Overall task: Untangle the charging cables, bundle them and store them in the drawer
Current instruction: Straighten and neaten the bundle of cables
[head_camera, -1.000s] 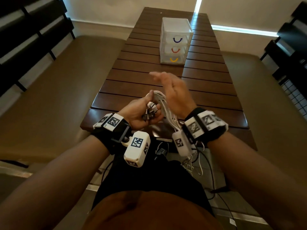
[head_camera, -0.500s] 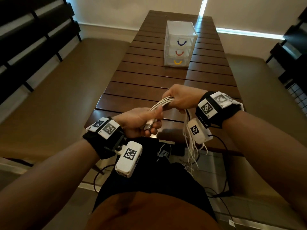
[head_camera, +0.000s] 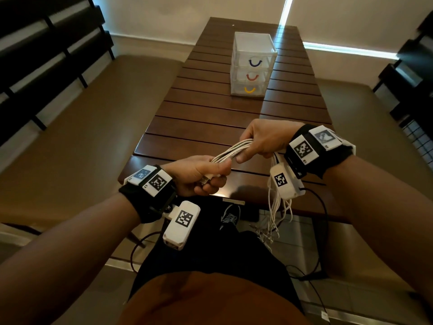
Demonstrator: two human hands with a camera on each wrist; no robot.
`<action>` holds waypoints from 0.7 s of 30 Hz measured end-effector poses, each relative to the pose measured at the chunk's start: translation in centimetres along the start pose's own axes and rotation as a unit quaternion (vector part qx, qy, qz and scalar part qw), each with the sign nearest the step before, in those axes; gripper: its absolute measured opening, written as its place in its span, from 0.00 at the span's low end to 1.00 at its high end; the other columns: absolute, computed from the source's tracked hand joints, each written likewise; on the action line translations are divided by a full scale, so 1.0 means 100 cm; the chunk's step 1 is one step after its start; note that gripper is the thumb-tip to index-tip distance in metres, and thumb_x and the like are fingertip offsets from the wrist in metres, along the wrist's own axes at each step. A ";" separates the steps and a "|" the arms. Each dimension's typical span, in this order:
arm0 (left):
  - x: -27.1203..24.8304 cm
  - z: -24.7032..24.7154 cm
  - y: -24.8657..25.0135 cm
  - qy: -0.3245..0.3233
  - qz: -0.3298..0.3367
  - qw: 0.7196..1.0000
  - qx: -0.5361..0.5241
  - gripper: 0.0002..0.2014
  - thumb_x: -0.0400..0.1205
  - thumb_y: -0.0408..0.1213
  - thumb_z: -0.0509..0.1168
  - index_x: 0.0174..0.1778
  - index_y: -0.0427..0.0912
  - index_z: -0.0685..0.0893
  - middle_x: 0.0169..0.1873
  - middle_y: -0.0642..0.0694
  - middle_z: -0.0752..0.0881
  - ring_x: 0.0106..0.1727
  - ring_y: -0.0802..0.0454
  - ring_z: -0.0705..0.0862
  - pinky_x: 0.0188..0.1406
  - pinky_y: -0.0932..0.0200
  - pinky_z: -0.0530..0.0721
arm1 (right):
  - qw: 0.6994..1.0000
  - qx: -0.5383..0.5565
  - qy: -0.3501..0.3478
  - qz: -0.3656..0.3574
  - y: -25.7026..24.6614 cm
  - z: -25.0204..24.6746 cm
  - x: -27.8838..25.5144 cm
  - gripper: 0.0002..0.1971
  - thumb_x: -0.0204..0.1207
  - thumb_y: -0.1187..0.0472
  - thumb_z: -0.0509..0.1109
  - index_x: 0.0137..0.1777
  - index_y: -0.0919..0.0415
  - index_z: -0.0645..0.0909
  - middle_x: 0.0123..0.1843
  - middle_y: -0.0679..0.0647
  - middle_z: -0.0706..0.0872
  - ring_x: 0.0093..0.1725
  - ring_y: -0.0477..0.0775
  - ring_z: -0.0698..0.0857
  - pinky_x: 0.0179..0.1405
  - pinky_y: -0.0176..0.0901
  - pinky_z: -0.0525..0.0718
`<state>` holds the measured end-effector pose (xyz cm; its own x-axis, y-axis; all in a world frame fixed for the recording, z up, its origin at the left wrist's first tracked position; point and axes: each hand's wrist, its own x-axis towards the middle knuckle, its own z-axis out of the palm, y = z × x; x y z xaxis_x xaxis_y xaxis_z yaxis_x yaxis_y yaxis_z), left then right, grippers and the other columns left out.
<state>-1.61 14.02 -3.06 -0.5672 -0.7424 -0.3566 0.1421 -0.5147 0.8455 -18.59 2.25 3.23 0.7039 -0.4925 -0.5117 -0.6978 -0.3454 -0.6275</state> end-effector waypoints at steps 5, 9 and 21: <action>0.002 0.002 -0.005 0.006 0.011 1.000 -0.008 0.25 0.61 0.58 0.81 0.35 0.48 0.76 0.24 0.52 0.75 0.22 0.59 0.75 0.15 0.70 0.73 | 1.000 0.022 0.003 -0.015 0.001 0.001 -0.004 0.14 0.58 0.45 0.78 0.36 0.55 0.87 0.26 0.53 0.72 0.20 0.46 0.66 0.20 0.38 0.65; 0.004 -0.001 -0.005 -0.010 0.007 1.000 -0.019 0.25 0.65 0.49 0.82 0.38 0.47 0.69 0.23 0.53 0.71 0.19 0.62 0.68 0.12 0.72 0.68 | 0.999 0.027 0.006 -0.021 0.001 0.001 -0.004 0.17 0.58 0.45 0.78 0.37 0.59 0.87 0.25 0.53 0.71 0.20 0.46 0.65 0.20 0.38 0.64; 0.002 -0.002 0.004 -0.023 0.038 0.999 0.006 0.23 0.61 0.39 0.84 0.33 0.46 0.73 0.21 0.52 0.70 0.18 0.61 0.66 0.13 0.71 0.65 | 0.995 -0.003 0.096 0.001 -0.001 0.003 -0.005 0.20 0.60 0.40 0.78 0.35 0.59 0.88 0.24 0.50 0.74 0.24 0.48 0.68 0.22 0.39 0.66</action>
<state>-1.51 13.60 -2.88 -0.5914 -0.7585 -0.2737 0.1760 -0.4526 0.8742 -18.87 2.73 3.37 0.6645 -0.6364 -0.3918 -0.7008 -0.3485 -0.6225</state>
